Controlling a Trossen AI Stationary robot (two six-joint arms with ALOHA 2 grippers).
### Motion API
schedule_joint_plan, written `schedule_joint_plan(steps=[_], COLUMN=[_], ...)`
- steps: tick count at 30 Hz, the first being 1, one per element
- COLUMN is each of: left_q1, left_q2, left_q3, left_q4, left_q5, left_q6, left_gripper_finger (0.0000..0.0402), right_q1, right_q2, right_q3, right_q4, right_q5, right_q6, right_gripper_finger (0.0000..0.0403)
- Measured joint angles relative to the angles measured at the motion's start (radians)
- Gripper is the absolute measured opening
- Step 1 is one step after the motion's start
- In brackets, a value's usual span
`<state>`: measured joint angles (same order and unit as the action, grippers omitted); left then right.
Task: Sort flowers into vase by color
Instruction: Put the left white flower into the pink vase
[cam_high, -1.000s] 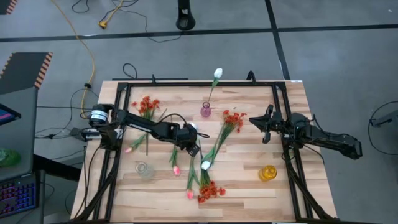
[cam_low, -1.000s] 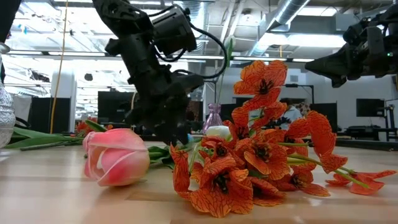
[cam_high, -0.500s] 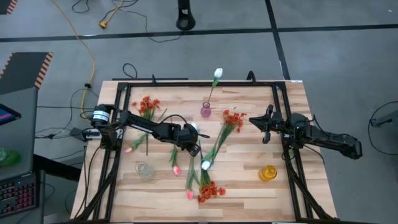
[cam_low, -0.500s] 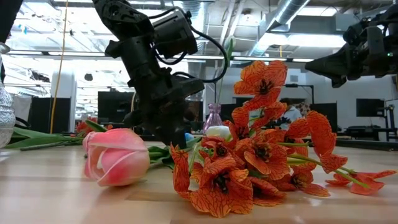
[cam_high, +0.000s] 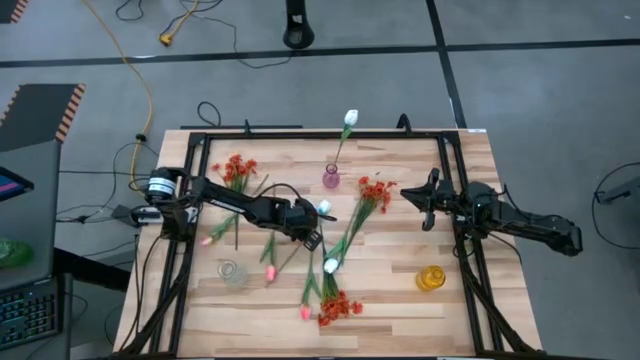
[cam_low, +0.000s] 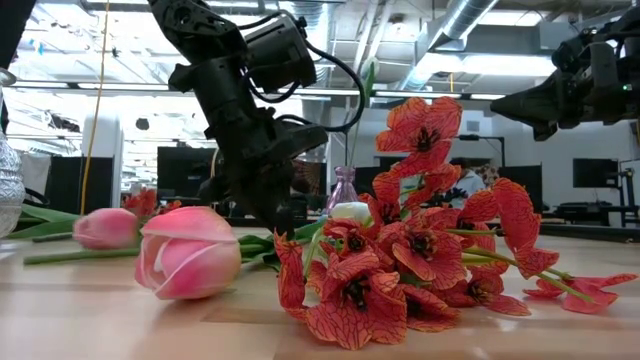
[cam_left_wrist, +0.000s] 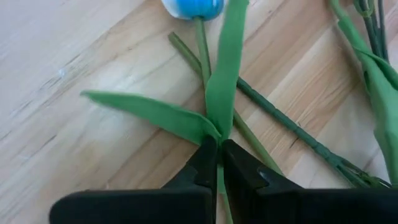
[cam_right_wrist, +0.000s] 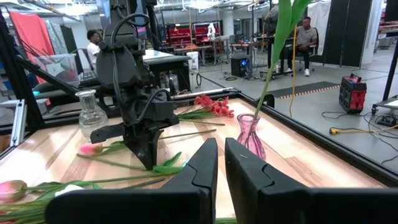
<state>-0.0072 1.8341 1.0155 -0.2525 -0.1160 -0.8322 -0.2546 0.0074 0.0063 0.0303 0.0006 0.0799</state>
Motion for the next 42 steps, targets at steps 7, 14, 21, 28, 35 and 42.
schedule_joint_plan(steps=[7, 14, 21, 28, 35, 42], left_q1=[0.014, 0.034, 0.045, 0.066, 0.12, 0.215], left_q2=[-0.077, -0.2, -0.327, -0.376, -0.376, -0.376], left_q3=[0.0, 0.0, 0.001, 0.002, 0.002, 0.002], left_q4=[0.006, 0.043, 0.245, 0.658, 0.889, 0.972], left_q5=[-0.004, -0.033, -0.128, -0.155, -0.158, -0.116], left_q6=[0.024, 0.071, 0.221, 0.528, 0.775, 0.861], left_gripper_finger=[0.0, 0.0, 0.0, 0.0, 0.0, 0.0], right_q1=[0.0, 0.0, 0.0, 0.0, 0.0, 0.0], right_q2=[0.0, 0.0, 0.0, 0.0, 0.0, 0.0], right_q3=[0.0, 0.0, 0.0, 0.0, 0.0, 0.0], right_q4=[0.0, 0.0, 0.0, 0.0, 0.0, 0.0], right_q5=[0.0, 0.0, 0.0, 0.0, 0.0, 0.0], right_q6=[0.0, 0.0, 0.0, 0.0, 0.0, 0.0], right_gripper_finger=[0.006, 0.006, 0.006, 0.006, 0.006, 0.006])
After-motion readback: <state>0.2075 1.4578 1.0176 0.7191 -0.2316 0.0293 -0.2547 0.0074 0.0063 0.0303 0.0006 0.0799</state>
